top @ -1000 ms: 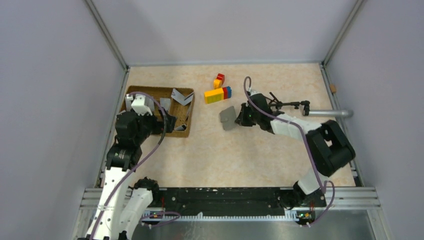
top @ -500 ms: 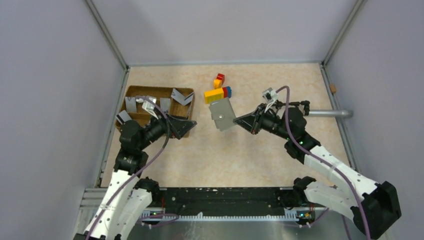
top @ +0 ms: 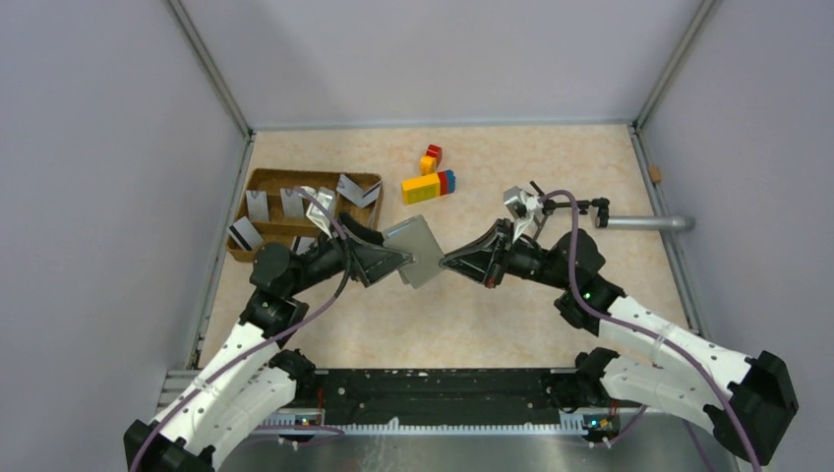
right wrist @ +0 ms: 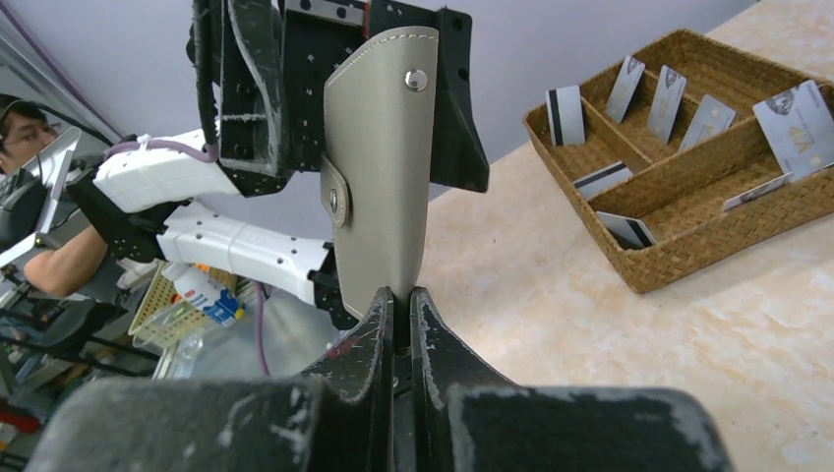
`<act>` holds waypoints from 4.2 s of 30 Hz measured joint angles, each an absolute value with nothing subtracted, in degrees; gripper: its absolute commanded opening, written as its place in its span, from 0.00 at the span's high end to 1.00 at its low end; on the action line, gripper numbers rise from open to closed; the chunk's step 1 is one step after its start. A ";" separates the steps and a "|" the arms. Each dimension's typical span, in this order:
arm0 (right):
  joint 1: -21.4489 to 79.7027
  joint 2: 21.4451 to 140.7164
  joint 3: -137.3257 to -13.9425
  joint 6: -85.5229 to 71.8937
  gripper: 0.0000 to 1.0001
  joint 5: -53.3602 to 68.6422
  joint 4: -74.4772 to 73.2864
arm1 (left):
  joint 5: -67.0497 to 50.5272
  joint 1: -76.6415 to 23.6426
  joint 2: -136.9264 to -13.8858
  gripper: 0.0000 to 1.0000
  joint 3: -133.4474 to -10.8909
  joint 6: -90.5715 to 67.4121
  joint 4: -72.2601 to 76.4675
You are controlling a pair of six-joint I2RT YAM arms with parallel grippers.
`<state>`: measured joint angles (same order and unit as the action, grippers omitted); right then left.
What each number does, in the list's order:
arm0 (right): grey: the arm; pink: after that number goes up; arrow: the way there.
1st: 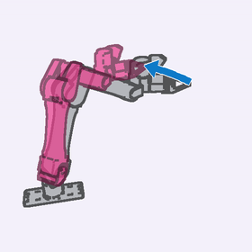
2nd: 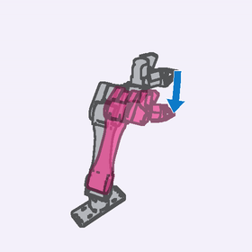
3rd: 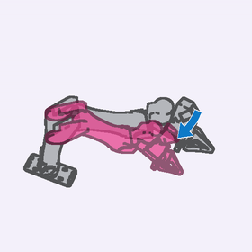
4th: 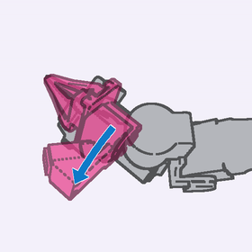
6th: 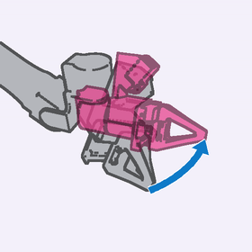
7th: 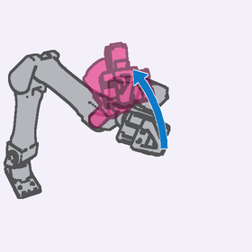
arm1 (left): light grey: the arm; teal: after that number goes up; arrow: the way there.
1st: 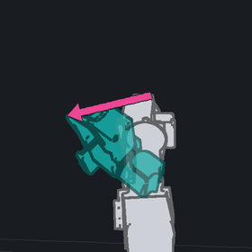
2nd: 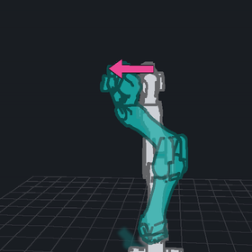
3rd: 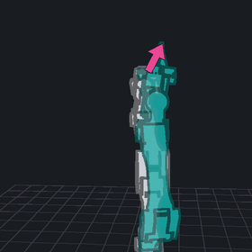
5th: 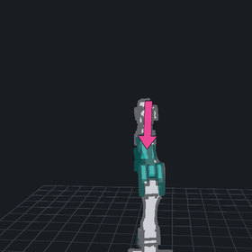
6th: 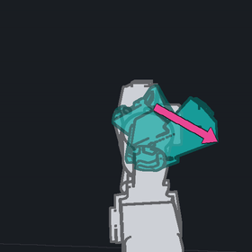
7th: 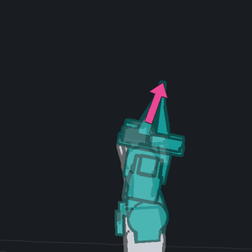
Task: Put the credit cards into the card holder
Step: Open the card holder at the center of the board.
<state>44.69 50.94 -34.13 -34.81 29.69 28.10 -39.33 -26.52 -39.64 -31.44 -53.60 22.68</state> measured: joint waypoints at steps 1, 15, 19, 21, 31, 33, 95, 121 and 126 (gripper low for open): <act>44.95 51.22 -34.13 -34.79 1.00 29.71 28.29 | -39.24 -26.70 -39.64 0.14 -31.44 -53.93 23.29; 45.67 53.17 -34.13 -34.70 0.29 30.52 25.56 | -38.06 -26.96 -39.75 1.00 -30.68 -52.31 24.75; 45.76 53.17 -34.13 -35.18 0.27 30.89 25.78 | -41.41 -26.96 -41.47 1.00 -30.06 -51.68 24.91; 45.76 53.47 -34.13 -35.22 0.29 31.22 26.00 | -43.53 -27.07 -42.74 1.00 -29.43 -51.79 25.58; 45.76 59.92 -34.13 -38.00 0.86 35.79 29.69 | -50.26 -28.45 -45.91 1.00 -27.99 -53.30 30.22; 45.76 60.66 -34.20 -38.46 1.00 37.19 30.65 | -50.43 -28.51 -46.22 0.62 -27.99 -53.17 30.15; 37.76 65.36 -36.69 -40.82 1.00 62.26 0.67 | -43.11 -55.07 -59.70 0.75 -43.38 -13.82 -15.20; 34.96 66.87 -36.62 -38.50 1.00 56.75 -3.64 | -26.85 -67.79 -56.07 0.16 -44.14 -6.79 -21.37; 34.87 66.87 -39.20 -31.62 1.00 53.63 -10.92 | -19.86 -67.96 -52.58 0.01 -44.82 -8.56 -25.17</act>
<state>34.87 66.87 -39.20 -31.62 53.63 -10.92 -19.86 -67.96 -52.58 -44.82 -8.56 -25.17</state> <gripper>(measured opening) 0.050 0.955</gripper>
